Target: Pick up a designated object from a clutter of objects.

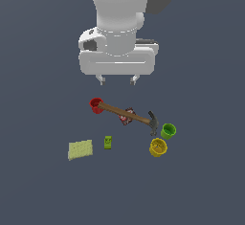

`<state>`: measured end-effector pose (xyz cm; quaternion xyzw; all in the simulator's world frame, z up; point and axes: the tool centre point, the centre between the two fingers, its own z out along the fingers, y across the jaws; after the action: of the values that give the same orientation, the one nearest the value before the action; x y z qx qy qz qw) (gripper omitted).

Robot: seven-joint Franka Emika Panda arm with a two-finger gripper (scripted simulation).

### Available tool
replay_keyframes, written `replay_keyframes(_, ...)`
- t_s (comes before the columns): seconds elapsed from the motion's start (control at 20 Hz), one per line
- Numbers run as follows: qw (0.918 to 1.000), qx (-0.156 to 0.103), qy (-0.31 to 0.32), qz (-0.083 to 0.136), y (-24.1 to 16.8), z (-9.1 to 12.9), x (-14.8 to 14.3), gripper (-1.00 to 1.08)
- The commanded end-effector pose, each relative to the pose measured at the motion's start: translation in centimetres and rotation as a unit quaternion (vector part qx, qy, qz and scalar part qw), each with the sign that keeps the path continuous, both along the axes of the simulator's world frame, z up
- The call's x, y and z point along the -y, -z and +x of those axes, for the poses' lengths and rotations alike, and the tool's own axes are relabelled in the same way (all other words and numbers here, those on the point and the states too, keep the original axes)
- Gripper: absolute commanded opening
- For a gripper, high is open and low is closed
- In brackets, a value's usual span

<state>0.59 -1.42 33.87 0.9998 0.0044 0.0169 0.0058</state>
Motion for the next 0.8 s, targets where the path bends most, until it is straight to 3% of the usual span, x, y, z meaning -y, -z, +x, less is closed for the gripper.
replay_keyframes(0.0,1.0,-0.001,-0.001,-0.003,-0.2,-0.1,0.0,1.0)
replay_keyframes(0.4,1.0,-0.001,-0.003,-0.004,0.7,0.4,-0.8,1.0)
replay_keyframes(0.75,0.9999,-0.003,-0.008,-0.006,4.1,2.1,-4.0,1.0)
